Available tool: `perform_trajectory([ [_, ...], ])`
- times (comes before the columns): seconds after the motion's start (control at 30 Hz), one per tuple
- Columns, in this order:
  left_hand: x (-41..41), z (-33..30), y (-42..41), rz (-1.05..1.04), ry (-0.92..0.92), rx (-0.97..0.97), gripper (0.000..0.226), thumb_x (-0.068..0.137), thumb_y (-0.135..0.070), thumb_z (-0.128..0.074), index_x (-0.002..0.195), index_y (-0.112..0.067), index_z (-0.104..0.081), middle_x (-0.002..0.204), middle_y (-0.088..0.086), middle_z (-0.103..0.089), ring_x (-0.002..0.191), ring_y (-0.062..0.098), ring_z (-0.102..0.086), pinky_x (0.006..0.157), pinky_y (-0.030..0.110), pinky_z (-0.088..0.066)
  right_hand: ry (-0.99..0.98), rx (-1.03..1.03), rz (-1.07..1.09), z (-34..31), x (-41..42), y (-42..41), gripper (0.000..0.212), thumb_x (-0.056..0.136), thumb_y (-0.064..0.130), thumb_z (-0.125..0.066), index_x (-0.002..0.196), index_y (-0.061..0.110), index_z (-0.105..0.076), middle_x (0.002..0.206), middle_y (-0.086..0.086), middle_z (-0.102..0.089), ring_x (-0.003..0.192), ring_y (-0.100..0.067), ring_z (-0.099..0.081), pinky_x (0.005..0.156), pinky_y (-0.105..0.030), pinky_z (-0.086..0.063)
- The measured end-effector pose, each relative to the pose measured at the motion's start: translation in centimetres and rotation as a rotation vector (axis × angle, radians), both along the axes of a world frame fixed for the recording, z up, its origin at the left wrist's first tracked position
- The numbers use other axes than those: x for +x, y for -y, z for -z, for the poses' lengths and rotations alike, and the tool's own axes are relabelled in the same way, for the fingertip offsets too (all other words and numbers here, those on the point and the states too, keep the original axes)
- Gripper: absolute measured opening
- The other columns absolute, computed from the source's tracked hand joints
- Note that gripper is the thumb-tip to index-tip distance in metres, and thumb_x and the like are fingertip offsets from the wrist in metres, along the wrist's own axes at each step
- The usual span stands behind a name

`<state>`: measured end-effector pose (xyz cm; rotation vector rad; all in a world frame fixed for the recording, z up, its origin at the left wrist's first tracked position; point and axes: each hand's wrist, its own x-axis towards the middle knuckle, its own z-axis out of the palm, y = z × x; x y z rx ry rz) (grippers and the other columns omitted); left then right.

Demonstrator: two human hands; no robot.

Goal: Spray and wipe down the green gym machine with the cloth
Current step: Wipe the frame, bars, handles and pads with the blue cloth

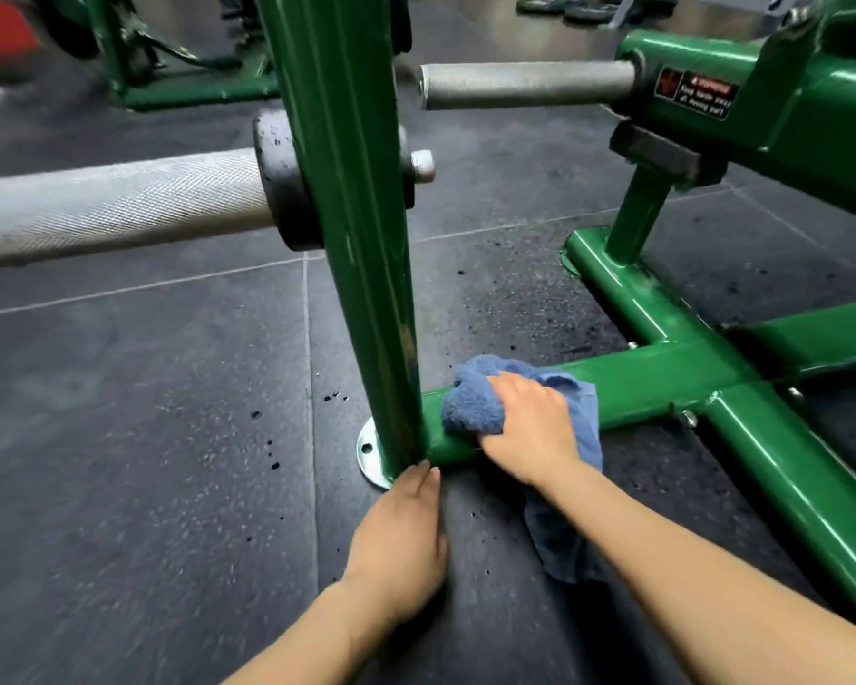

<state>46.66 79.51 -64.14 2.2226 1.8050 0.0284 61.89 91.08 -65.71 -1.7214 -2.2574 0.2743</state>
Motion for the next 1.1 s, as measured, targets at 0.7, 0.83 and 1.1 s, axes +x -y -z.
perform_trajectory([
  [0.7,-3.1,-10.0,-2.2,0.280,-0.336,0.703,0.060,0.076,-0.018,-0.039,0.131,-0.002,-0.057,0.143,0.014,-0.049,0.138,0.030,-0.033,0.114,0.047,-0.017,-1.194,-0.190,-0.216,-13.4,-3.4,-0.2,0.038,0.055,0.007,-0.055,0.087,0.027,-0.058,0.077,0.012,-0.062,0.061,0.012,-0.053,0.066,-0.010,-0.044],
  [0.83,-3.8,-8.6,-1.6,0.342,-0.473,0.682,0.060,0.079,-0.013,-0.033,0.134,0.003,-0.050,0.145,0.019,-0.044,0.138,0.033,-0.035,0.116,0.045,-0.012,-1.237,-0.414,-0.064,-9.9,-4.1,1.0,0.029,0.057,0.014,-0.060,0.085,0.019,-0.065,0.073,0.014,-0.069,0.073,0.005,-0.062,0.071,-0.016,-0.048],
  [1.1,-2.8,-10.4,-2.1,0.303,-0.439,0.751,0.055,0.084,-0.014,-0.032,0.130,0.002,-0.057,0.142,0.018,-0.048,0.137,0.034,-0.037,0.117,0.046,-0.009,-1.082,-0.520,-0.047,-8.1,-3.3,2.4,0.027,0.077,-0.007,-0.066,0.096,0.012,-0.068,0.081,0.006,-0.072,0.080,-0.004,-0.063,0.069,-0.015,-0.050],
])
